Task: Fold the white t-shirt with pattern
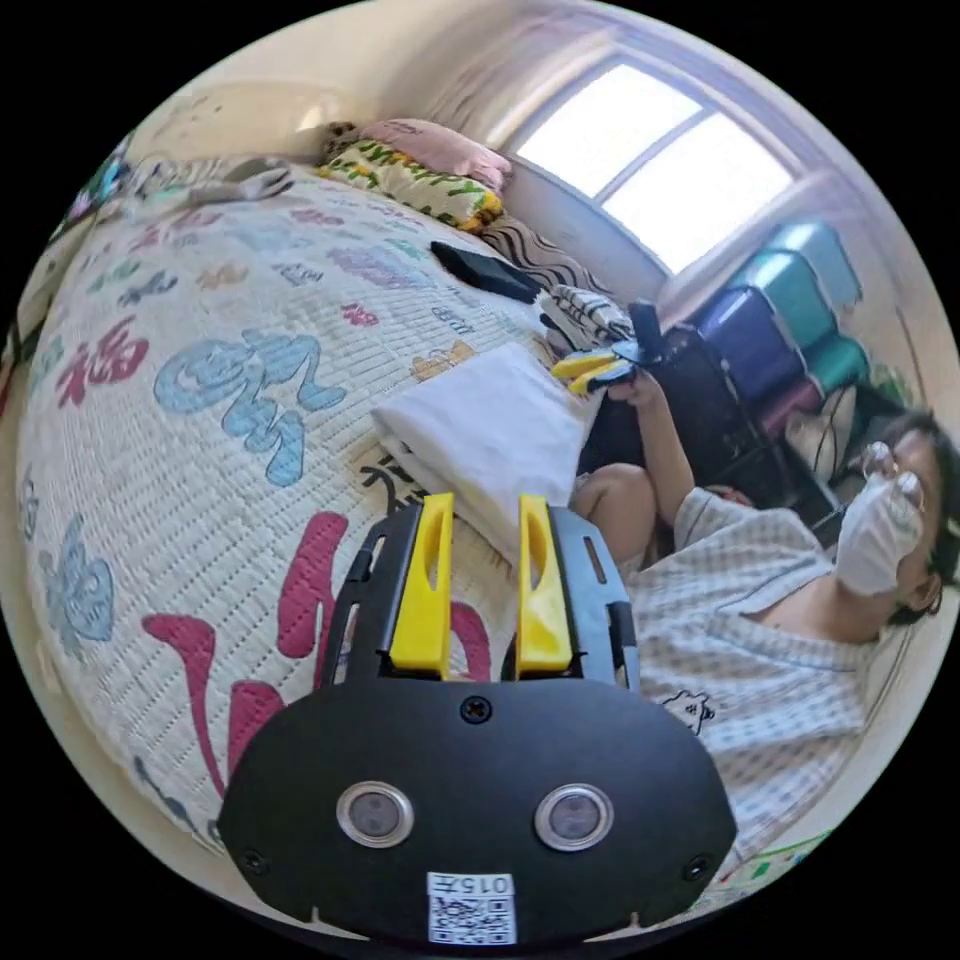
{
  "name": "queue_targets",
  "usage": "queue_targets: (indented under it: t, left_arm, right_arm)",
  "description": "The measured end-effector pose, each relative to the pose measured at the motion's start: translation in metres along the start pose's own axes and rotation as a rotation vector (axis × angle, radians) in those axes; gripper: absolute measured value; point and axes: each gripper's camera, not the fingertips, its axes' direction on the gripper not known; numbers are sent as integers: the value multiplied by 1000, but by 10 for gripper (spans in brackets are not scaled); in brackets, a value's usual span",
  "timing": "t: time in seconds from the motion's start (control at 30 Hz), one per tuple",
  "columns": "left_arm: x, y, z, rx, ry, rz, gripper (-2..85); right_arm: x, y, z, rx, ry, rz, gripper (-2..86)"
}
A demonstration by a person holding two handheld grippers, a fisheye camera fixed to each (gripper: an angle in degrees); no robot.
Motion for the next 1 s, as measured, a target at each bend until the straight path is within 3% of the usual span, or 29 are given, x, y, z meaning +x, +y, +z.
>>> queue_targets:
  t: [0.13, 0.27, 0.47, 0.6, 0.8, 1.0]
  left_arm:
    - [-34, -13, -13, 22, 135, -138, 121]
    - [-43, -33, -30, 48, 232, -189, 133]
    - [-48, -58, -54, 17, 221, -202, 96]
    - [-50, -79, -83, 70, 306, -174, 53]
    - [-25, -186, -124, 171, 342, -37, 46]
    - [-4, -330, -93, 196, 433, 65, 43]
  right_arm:
    - [42, -6, -27, 120, -289, 109, 111]
    - [35, -32, -40, 115, -365, 96, 107]
    - [-1, -71, -60, 37, -302, 36, 53]
    - [-22, -84, -116, 153, -315, -10, 42]
    - [-43, -115, -258, 297, -96, -18, 35]
    - [-26, -126, -386, 448, 84, 87, 33]
